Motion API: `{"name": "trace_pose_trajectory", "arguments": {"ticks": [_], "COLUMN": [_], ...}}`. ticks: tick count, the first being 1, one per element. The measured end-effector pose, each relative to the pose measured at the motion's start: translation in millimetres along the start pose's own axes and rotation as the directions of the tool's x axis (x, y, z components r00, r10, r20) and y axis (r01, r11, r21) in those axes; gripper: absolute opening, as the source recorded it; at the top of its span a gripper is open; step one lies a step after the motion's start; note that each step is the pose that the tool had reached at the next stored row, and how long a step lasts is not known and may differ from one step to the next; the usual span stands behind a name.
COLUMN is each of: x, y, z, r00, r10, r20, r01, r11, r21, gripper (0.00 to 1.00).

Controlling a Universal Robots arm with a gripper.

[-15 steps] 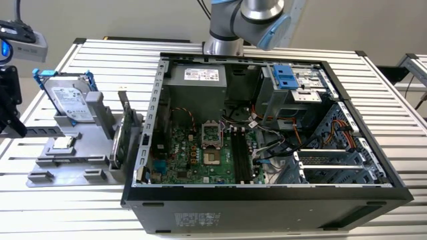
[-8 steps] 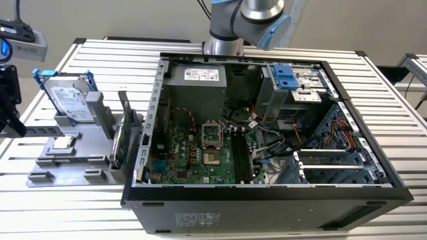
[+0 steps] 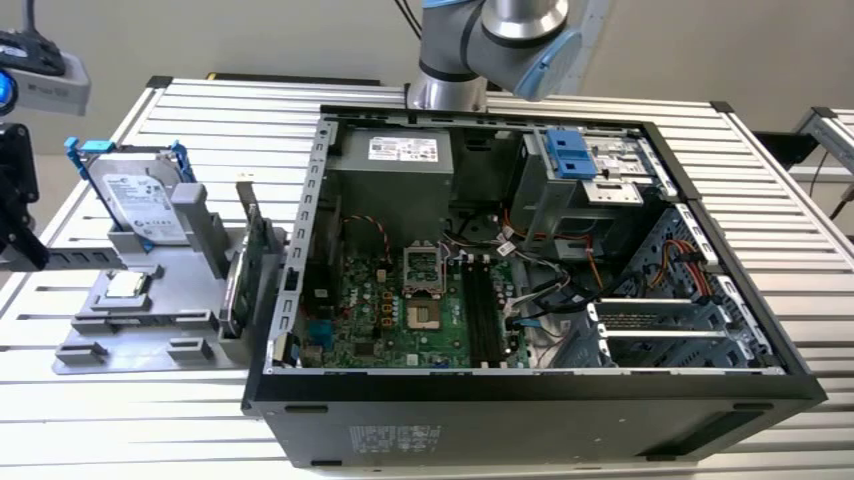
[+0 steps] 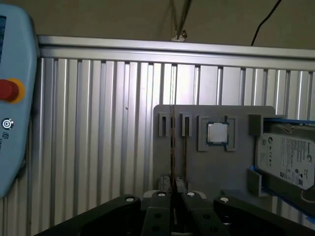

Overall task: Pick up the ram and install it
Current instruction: 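Pick up the ram and move it above insertion slot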

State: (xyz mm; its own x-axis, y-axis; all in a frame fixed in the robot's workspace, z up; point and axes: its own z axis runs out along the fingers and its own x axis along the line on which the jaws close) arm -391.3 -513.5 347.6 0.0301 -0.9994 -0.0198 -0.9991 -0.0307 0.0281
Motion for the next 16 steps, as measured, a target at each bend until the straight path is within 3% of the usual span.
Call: {"name": "trace_pose_trajectory", "arguments": {"ticks": [16], "x": [-0.2], "y": [0.3], "z": [-9.4], "r00": [1.0], "r10": [0.0], "r20": [-0.0003], "r01": [0.0], "r11": [1.0], "r21": [0.0], "gripper": [0.0]}}
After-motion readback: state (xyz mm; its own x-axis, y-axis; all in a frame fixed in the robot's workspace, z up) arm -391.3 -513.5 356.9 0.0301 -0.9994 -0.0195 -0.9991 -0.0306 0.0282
